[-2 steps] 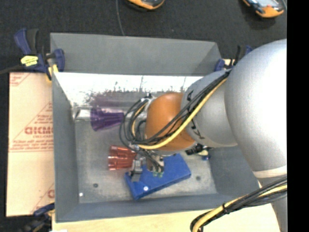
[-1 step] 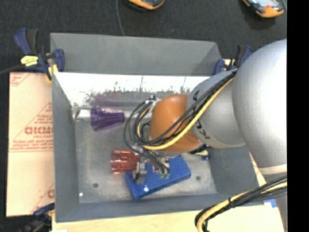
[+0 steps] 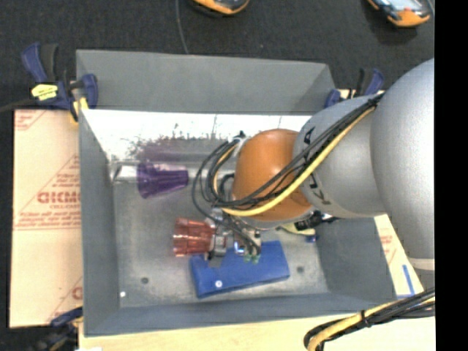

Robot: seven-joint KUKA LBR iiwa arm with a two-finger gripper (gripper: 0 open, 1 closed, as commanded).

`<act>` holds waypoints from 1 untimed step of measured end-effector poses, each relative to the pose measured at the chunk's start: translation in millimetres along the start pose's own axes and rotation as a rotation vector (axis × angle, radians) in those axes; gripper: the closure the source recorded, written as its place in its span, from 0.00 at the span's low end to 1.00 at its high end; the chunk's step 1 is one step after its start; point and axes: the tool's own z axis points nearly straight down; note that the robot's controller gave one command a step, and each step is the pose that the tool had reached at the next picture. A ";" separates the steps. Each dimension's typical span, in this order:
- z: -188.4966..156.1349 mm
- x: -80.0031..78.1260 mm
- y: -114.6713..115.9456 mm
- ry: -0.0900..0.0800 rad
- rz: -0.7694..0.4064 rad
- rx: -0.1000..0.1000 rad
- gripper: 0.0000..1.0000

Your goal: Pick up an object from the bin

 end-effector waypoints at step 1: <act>-61.5 -2.8 0.8 0.002 -0.089 0.001 1.00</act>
Offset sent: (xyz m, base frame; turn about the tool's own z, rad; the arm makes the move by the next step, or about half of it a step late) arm -0.0169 -0.0068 0.1245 0.0248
